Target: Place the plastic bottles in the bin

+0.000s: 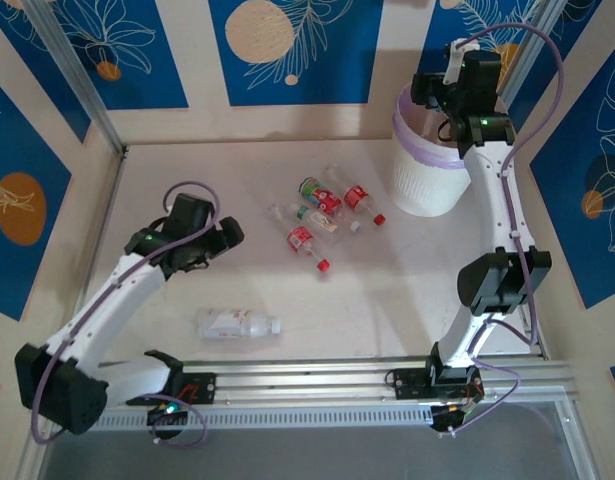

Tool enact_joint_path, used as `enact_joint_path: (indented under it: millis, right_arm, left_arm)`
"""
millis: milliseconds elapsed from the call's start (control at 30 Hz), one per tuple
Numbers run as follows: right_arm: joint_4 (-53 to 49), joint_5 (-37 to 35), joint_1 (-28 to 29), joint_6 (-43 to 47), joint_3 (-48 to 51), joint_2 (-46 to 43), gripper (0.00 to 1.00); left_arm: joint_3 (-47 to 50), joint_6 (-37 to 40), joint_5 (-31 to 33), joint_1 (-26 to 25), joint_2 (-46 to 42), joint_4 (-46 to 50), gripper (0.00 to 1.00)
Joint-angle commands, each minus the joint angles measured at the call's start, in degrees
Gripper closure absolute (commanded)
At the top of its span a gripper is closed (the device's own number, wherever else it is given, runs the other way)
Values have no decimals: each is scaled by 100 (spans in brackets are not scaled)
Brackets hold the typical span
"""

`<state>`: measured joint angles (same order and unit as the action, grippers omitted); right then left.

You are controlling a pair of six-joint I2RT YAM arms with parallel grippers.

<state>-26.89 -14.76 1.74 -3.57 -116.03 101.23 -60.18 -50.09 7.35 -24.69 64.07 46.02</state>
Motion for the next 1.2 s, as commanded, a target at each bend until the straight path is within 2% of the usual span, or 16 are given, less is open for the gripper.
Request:
enact_joint_path:
  millis: [0,233,400,533,733,1167]
  right_arm:
    - [-63,91,153,214,-105,-229,22]
    - [-61,316,566,409,146,-585,22]
    - [-210,314,812,545,115,-654,22]
    - [-333,385,961,633,100,-786,22]
    - [-471,451,1146,787,55,-956,22]
    - [-612,483,1188,895,-15,-859,22]
  left_arm:
    - [-140,-674,581,-177,-353,1683,0]
    - [-19,-2037,484,-466,-982,2627,0]
    - [293,-2796,352,-776,-1320,2712,0]
    - [742,-3259,271,-1040,-1422,2505,0]
    - [1263,-3587,141,-1153,-1379,1986,0]
    - [2078,-4446,-164,-1536,-1146,783,0]
